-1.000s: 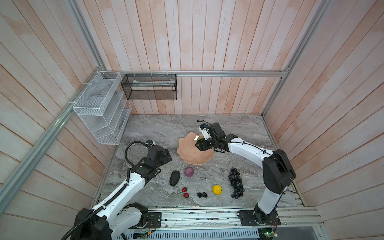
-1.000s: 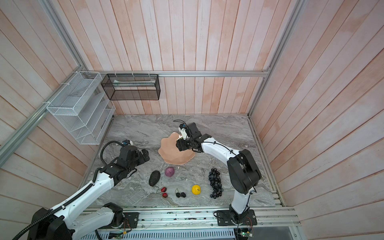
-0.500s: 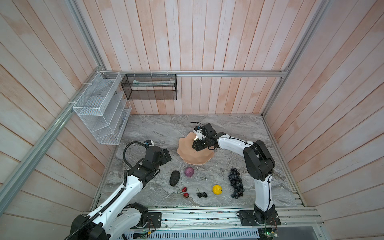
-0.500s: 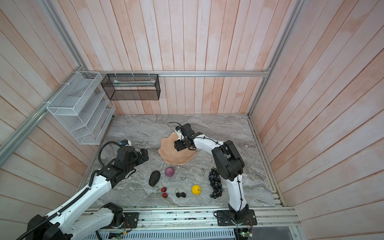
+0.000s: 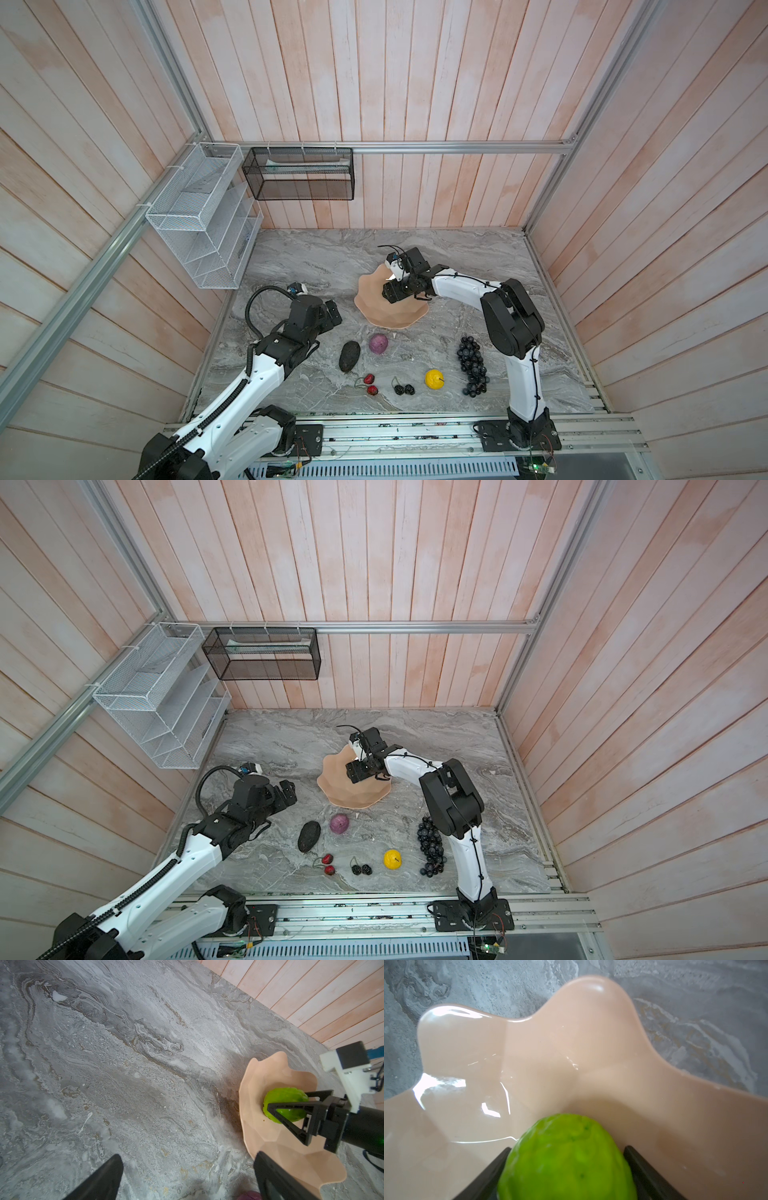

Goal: Place and organize the fake fruits in the fruit bowl
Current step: 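Grasp the green fruit with the right gripper and lower it into the bowl, then grasp the purple mangosteen with the left gripper while the right gripper withdraws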

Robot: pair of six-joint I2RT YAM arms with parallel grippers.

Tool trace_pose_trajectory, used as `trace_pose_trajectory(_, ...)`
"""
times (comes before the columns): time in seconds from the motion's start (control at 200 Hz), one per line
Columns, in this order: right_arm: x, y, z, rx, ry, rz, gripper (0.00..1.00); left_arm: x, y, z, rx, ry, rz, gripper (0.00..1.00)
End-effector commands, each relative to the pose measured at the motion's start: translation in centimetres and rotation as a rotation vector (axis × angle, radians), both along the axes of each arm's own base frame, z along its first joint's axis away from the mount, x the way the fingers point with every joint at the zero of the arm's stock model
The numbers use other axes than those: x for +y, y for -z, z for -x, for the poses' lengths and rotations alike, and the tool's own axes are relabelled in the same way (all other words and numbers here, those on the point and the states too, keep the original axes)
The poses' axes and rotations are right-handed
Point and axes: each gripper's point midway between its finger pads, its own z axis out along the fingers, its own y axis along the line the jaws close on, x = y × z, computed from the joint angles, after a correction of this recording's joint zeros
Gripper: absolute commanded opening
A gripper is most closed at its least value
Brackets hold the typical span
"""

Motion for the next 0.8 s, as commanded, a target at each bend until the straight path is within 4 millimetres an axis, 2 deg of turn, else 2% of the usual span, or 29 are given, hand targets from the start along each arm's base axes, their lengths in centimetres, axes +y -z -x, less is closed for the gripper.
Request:
trace_pose_trajectory(0.0, 0.6, -1.5, -1.0, -0.061, -0.002, 0.004, 0.88, 0.0, 0.2, 0.4, 0.022, 0.001, -0.006, 1.00)
trace_pose_trajectory(0.115, 0.7, -4.2, -0.9, -0.102, -0.007, -0.015, 0.93, -0.7, 0.0, 0.5, 0.061, 0.049, -0.010, 1.00)
trace_pose_trajectory(0.28, 0.7, -9.7, 0.0, -0.180, -0.021, -0.044, 0.93, -3.0, -0.6, 0.6, 0.134, 0.183, 0.002, 0.99)
trace_pose_trajectory(0.355, 0.3, -11.8, 1.0, -0.211, -0.023, -0.062, 0.93, -4.5, -0.6, 0.7, 0.196, 0.263, 0.019, 0.94)
trace_pose_trajectory(0.41, -0.2, -12.9, 2.0, -0.223, -0.025, -0.080, 0.93, -5.4, -0.5, 0.9, 0.250, 0.301, 0.016, 0.86)
trace_pose_trajectory(0.505, -1.5, -13.5, 3.9, -0.228, -0.016, -0.096, 0.92, -7.2, -0.6, 1.5, 0.293, 0.368, -0.017, 0.86)
trace_pose_trajectory(0.6, -3.4, -13.2, 5.6, -0.232, 0.013, -0.086, 0.91, -9.5, -0.6, 2.3, 0.340, 0.447, -0.040, 0.86)
trace_pose_trajectory(0.795, -7.2, -12.3, 8.2, -0.271, 0.110, -0.127, 0.91, -14.3, 1.2, 3.7, 0.439, 0.583, -0.137, 0.85)
